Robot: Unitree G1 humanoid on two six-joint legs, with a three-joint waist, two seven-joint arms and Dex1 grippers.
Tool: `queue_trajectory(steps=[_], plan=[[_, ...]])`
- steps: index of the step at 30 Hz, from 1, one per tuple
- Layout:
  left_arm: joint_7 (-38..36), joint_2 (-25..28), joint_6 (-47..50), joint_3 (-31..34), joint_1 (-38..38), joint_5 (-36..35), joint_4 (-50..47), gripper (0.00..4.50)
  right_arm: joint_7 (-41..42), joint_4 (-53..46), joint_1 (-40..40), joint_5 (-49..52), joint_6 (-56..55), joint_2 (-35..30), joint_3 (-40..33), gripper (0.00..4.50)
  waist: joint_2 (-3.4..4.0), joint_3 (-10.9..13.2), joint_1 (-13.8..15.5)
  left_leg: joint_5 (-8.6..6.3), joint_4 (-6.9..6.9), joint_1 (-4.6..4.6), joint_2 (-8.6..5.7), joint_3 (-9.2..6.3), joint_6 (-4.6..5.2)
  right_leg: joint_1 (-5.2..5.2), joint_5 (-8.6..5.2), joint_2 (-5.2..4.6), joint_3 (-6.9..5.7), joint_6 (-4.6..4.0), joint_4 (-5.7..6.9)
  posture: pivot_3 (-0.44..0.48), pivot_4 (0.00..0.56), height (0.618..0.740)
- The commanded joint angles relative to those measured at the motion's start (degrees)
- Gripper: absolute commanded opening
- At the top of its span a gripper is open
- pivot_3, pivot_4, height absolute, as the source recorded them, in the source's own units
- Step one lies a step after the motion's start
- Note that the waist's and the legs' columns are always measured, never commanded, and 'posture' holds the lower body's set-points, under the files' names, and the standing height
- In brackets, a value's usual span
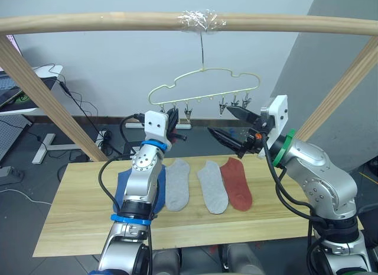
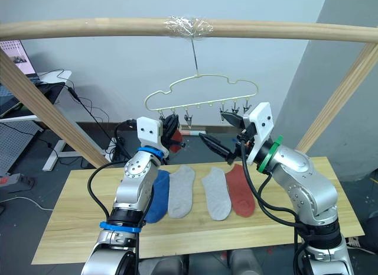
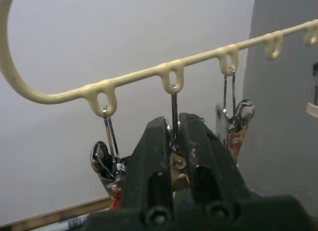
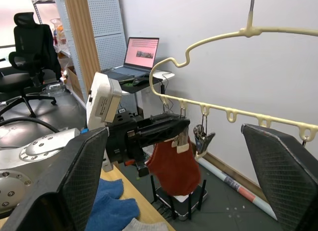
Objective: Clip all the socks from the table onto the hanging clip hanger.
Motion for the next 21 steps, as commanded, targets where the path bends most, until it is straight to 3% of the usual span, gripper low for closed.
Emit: queue_trajectory(steps=[1, 7, 11, 15, 21], plan=[[-0.3, 0.1, -1.1, 0.6, -0.7, -0.4, -2.1, 0.01, -0.3, -1.8, -0.6, 0.7, -0.2, 0.0, -0.2, 4.5, 0.0, 0.0, 0.0, 0.0, 0.0, 0.0, 0.0, 0.0, 0.0, 0.0, 0.0, 0.0, 0.0, 0.0, 0.0, -0.078, 0.173, 0.74], [-0.8, 0.6, 3.9, 0.9, 0.2, -1.6, -5.1, 0.01, 0.1, 1.8, 4.5, -7.7, -0.3, -5.3, 5.6, 4.5, 0.0, 0.0, 0.1, 0.0, 0.0, 0.0, -0.01, 0.0, 0.0, 0.01, 0.0, 0.0, -0.01, 0.0, -0.02, -0.064, 0.174, 0.74], [-2.8, 2.1, 12.4, 2.4, 1.0, -6.0, -9.5, 0.01, -0.5, 11.0, 7.9, -15.6, -3.3, -7.3, 11.0, 4.5, 0.0, 0.0, 0.0, -0.01, 0.0, 0.02, 0.0, 0.0, 0.02, 0.04, 0.0, -0.01, 0.0, 0.01, -0.03, -0.059, 0.173, 0.74], [-5.8, 5.3, 19.4, 3.3, 2.0, -9.3, -13.8, 0.01, -0.5, 29.2, 6.8, -24.6, -11.5, -6.5, 16.8, 4.5, 0.03, 0.0, -0.5, -0.01, 0.01, 0.11, 0.02, 0.06, 0.02, 0.05, 0.0, 0.02, 0.04, 0.0, 0.03, -0.045, 0.169, 0.74], [-6.2, 7.2, 20.9, 3.7, 3.4, -9.2, -15.6, 0.01, 0.3, 48.4, 1.6, -29.7, -20.4, -0.8, 17.5, 4.5, 0.17, 0.1, -0.6, -0.01, 0.04, 0.15, 0.03, 0.1, 0.02, 0.08, 0.02, 0.04, 0.08, -0.01, 0.03, -0.034, 0.171, 0.74]])
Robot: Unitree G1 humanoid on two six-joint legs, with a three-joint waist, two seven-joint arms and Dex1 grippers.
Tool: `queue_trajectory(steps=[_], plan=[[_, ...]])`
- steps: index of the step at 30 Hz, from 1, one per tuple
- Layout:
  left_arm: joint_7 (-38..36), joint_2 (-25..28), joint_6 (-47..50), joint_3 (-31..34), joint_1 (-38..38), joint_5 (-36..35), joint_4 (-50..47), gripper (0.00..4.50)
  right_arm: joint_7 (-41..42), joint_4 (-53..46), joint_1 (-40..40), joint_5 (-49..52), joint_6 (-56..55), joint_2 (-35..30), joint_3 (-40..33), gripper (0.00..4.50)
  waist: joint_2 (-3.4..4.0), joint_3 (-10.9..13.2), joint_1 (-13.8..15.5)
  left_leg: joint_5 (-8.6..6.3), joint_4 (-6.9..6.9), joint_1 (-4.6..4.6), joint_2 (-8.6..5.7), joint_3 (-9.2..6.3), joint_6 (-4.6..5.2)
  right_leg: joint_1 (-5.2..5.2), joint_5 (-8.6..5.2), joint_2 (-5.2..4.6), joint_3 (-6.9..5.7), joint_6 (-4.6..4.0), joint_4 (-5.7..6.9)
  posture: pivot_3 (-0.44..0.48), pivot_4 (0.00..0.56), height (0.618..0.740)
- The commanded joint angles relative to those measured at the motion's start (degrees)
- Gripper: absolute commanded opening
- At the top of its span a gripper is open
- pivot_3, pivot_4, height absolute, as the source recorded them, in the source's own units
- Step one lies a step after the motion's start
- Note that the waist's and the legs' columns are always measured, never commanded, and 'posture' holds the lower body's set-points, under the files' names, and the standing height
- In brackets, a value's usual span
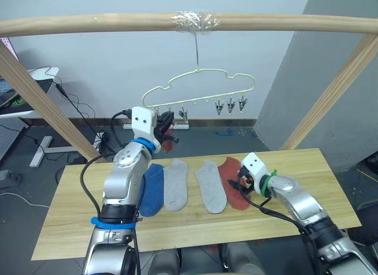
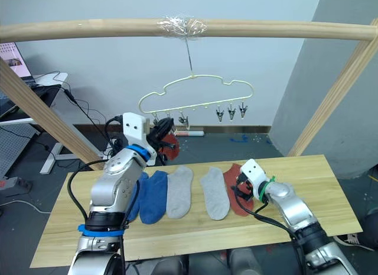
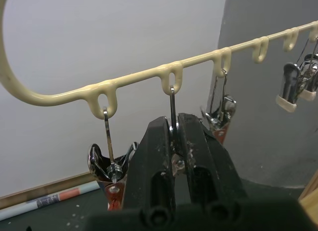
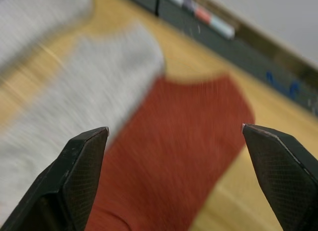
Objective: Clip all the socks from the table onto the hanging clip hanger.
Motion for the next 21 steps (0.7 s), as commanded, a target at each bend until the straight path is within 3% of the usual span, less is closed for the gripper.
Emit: queue_trajectory(steps=[1, 6, 13, 19, 21], plan=[[0.2, 0.2, 0.6, 0.6, 0.8, -0.4, -2.3, 0.01, 0.5, 7.9, -3.7, -2.2, -5.2, 2.9, -0.5, 4.5, 0.03, 0.0, 0.0, 0.0, 0.0, -0.01, -0.01, 0.0, 0.0, 0.0, 0.01, 0.0, 0.0, 0.0, 0.0, -0.021, 0.172, 0.74], [0.6, -0.2, 2.3, 0.7, 2.0, -0.9, -4.5, 0.01, 1.6, 19.1, -5.1, -6.2, -9.7, 4.1, 0.4, 4.5, 0.03, 0.0, 0.5, 0.0, -0.02, -0.03, -0.01, -0.04, 0.0, 0.0, 0.01, -0.01, -0.01, 0.0, -0.03, -0.009, 0.173, 0.74], [0.9, 0.3, 4.0, 1.3, 3.6, -1.6, -6.6, 0.0, 2.1, 20.8, -3.4, -6.4, -11.0, 4.0, -1.9, 2.26, 0.03, 0.0, 0.7, 0.0, 0.05, 0.11, -0.02, -0.03, 0.0, 0.16, 0.09, -0.02, 0.0, 0.01, 0.01, 0.008, 0.168, 0.74], [1.1, -0.5, 7.2, 2.0, 4.0, -4.1, -7.8, 0.0, 3.4, 16.0, -0.1, -6.4, -10.9, 2.9, -3.0, 0.19, 0.03, 0.0, 0.7, 0.02, 0.11, 0.13, -0.02, -0.02, 0.02, 0.19, 0.18, -0.01, 0.02, 0.02, 0.0, 0.006, 0.161, 0.74], [2.1, -1.8, 11.8, 4.4, 3.5, -8.9, -8.3, 0.0, 3.5, 12.5, 1.6, -6.3, -11.2, 2.2, -3.8, 0.05, 0.04, 0.0, 0.7, 0.02, 0.11, 0.13, -0.02, -0.02, 0.02, 0.19, 0.18, -0.01, 0.02, 0.02, -0.01, 0.004, 0.156, 0.74]])
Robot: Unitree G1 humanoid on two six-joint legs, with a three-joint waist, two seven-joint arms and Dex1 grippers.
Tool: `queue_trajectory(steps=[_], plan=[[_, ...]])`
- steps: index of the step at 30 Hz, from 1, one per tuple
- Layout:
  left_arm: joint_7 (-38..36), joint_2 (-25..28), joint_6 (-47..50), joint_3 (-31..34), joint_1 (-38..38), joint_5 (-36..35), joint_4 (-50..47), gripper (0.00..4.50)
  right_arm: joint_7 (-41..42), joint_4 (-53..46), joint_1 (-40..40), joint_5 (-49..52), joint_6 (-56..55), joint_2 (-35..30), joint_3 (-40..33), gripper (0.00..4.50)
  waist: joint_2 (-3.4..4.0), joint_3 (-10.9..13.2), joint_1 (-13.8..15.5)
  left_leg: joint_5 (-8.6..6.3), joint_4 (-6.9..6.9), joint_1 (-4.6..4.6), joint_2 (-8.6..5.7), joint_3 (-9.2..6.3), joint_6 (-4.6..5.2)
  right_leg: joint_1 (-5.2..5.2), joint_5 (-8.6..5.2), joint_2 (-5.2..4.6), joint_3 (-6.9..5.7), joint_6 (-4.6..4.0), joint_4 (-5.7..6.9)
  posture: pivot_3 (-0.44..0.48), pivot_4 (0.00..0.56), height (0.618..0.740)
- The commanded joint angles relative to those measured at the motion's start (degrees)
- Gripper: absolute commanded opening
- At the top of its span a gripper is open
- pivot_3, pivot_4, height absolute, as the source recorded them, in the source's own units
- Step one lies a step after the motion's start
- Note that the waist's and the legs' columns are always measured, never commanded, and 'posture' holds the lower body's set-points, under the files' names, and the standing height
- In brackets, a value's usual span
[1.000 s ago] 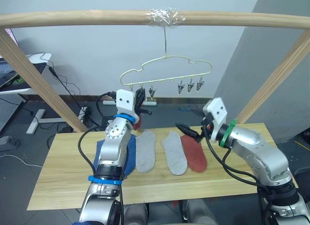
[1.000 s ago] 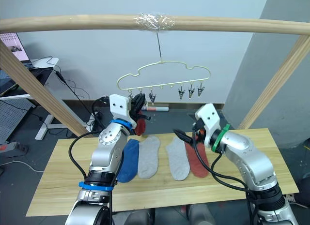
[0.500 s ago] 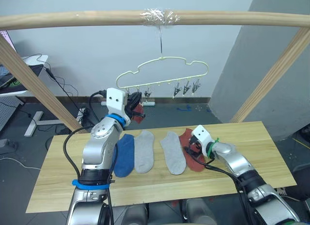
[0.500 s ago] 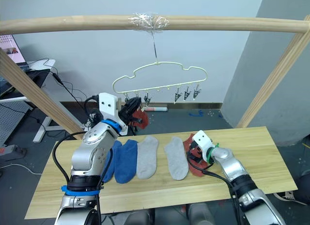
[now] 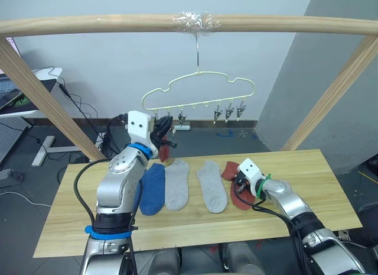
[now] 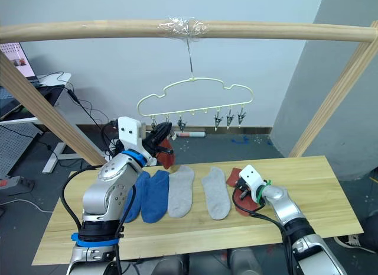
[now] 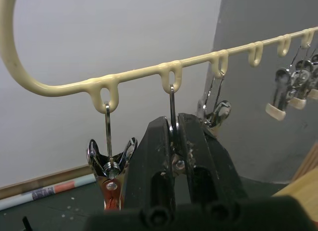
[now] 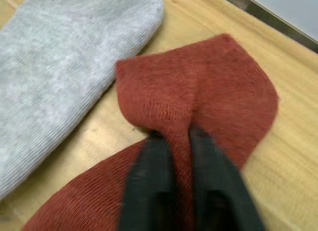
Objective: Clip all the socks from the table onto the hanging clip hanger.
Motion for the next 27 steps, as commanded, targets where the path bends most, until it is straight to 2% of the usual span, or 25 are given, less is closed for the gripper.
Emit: queue_trajectory(steps=[1, 6, 9, 13, 17, 22, 27], plan=[[2.7, -2.0, 9.2, 5.8, -0.8, -9.2, -1.5, 0.0, 0.9, -5.6, 3.8, -0.1, 0.4, -2.2, -1.8, 0.05, 0.0, 0.0, 0.1, 0.0, 0.0, -0.02, -0.01, -0.01, 0.0, 0.0, 0.0, 0.0, 0.0, 0.0, -0.01, 0.004, 0.156, 0.74], [11.4, -4.0, 28.4, 19.8, -5.3, -32.9, 3.2, 0.0, 3.9, -24.4, 9.1, 3.4, 1.9, -4.7, -4.7, 0.05, 0.02, 0.0, -0.5, 0.0, 0.0, -0.08, 0.03, -0.02, 0.0, -0.09, -0.01, 0.01, -0.01, 0.02, 0.01, -0.006, 0.152, 0.74], [16.7, -3.4, 34.6, 25.0, -7.4, -43.5, 7.0, 0.0, 5.6, -36.7, 10.9, 6.6, 4.5, -5.2, -5.9, 0.05, 0.02, 0.0, -1.2, 0.0, 0.02, -0.05, 0.05, -0.03, 0.0, -0.1, 0.0, 0.04, -0.01, 0.04, 0.08, -0.015, 0.152, 0.74], [23.8, -3.2, 37.3, 27.9, -9.0, -53.4, 10.2, 0.0, 6.7, -48.0, 10.6, 9.7, 8.4, -4.3, -4.8, 0.05, -0.01, 0.0, -1.3, 0.0, 0.06, -0.04, 0.03, -0.07, -0.01, -0.06, 0.02, 0.04, -0.02, 0.07, 0.08, -0.029, 0.153, 0.74], [26.7, -2.9, 37.7, 26.4, -8.5, -56.9, 10.3, 0.0, 5.5, -51.5, 7.1, 11.0, 11.4, -0.3, -2.2, 0.05, -0.01, 0.0, -1.3, 0.0, 0.04, -0.06, 0.02, -0.05, -0.03, -0.06, 0.02, 0.04, -0.01, 0.07, -0.02, -0.034, 0.154, 0.74], [27.5, -2.3, 36.4, 24.1, -8.0, -58.1, 9.9, 0.0, 5.0, -49.8, 2.5, 10.5, 12.9, 4.1, 0.2, 0.05, 0.0, 0.0, -1.2, 0.01, 0.04, -0.06, 0.03, -0.06, -0.05, -0.09, 0.04, 0.04, 0.0, 0.05, 0.02, -0.043, 0.159, 0.74], [27.9, -2.1, 35.2, 23.0, -7.1, -59.3, 9.8, 0.0, 5.4, -48.1, 0.8, 10.4, 12.3, 5.7, 1.0, 0.05, 0.0, 0.0, -1.1, 0.01, 0.02, -0.1, 0.01, -0.04, -0.05, -0.1, 0.04, 0.02, 0.01, 0.05, -0.06, -0.037, 0.158, 0.74]])
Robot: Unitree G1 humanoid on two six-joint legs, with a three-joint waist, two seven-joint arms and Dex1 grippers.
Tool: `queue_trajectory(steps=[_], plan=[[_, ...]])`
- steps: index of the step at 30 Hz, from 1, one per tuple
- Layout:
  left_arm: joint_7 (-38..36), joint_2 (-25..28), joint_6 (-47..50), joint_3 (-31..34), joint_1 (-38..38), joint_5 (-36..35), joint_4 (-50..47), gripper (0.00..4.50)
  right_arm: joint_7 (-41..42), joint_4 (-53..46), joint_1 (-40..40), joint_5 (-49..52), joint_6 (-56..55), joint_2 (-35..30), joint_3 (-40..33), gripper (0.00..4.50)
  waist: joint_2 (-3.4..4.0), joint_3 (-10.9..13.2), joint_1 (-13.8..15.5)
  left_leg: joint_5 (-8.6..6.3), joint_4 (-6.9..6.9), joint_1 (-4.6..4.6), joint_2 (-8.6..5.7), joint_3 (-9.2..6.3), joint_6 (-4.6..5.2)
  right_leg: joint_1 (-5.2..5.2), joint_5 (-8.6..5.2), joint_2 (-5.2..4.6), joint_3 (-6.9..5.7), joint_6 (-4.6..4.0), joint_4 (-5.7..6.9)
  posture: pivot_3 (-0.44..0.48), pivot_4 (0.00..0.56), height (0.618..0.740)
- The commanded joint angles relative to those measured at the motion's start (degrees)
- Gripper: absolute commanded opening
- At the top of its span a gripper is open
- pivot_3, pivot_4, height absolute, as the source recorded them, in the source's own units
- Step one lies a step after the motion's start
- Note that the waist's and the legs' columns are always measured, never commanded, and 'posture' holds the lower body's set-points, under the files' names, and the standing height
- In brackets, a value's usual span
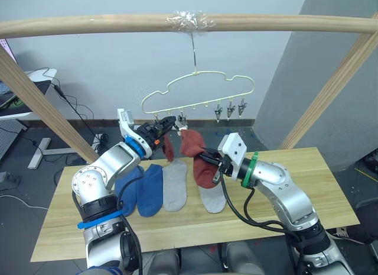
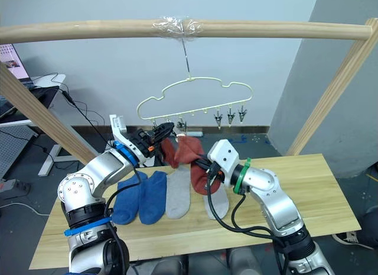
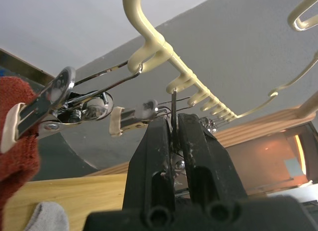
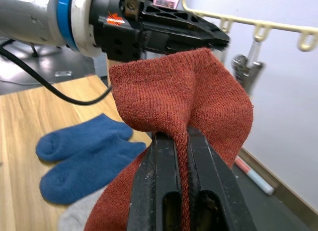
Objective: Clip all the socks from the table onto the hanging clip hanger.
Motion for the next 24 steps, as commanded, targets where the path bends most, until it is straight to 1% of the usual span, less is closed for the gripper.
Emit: queue_trajectory(steps=[1, 11, 14, 24], plan=[[1.3, 0.7, -1.3, -0.4, 1.4, -0.8, -0.1, 0.0, 0.3, -0.4, -2.0, 0.9, -0.8, 0.7, 0.2, 0.05, 0.0, 0.0, 0.0, 0.0, 0.0, 0.0, 0.0, 0.0, 0.0, 0.0, 0.0, 0.0, 0.0, 0.0, 0.0, -0.037, 0.158, 0.74], [2.6, 2.3, -3.6, -1.4, 2.1, -3.6, -0.5, 0.0, 2.5, 1.0, -2.1, 0.9, -1.4, 0.1, 1.2, 0.05, 0.0, 0.0, 0.0, 0.0, -0.01, 0.0, 0.0, 0.01, 0.01, -0.02, 0.0, 0.0, 0.01, -0.01, 0.01, -0.021, 0.16, 0.74], [1.4, 3.3, -3.7, -2.6, 2.3, -2.6, -0.5, 0.0, 3.1, 1.6, -2.5, 0.7, -1.4, 0.1, 1.6, 0.05, 0.0, 0.0, 0.0, 0.0, -0.02, 0.01, 0.01, 0.0, 0.01, -0.02, 0.0, 0.0, 0.0, -0.01, 0.02, -0.023, 0.158, 0.74], [1.2, 3.8, -4.7, -4.6, 2.6, -4.5, -0.8, 0.0, 2.6, 4.6, -5.4, 0.6, -2.4, 1.8, 1.1, 0.05, 0.0, 0.0, 0.0, 0.0, -0.03, 0.0, 0.01, 0.0, 0.01, -0.02, 0.0, 0.0, 0.0, -0.01, 0.0, -0.023, 0.158, 0.74]])
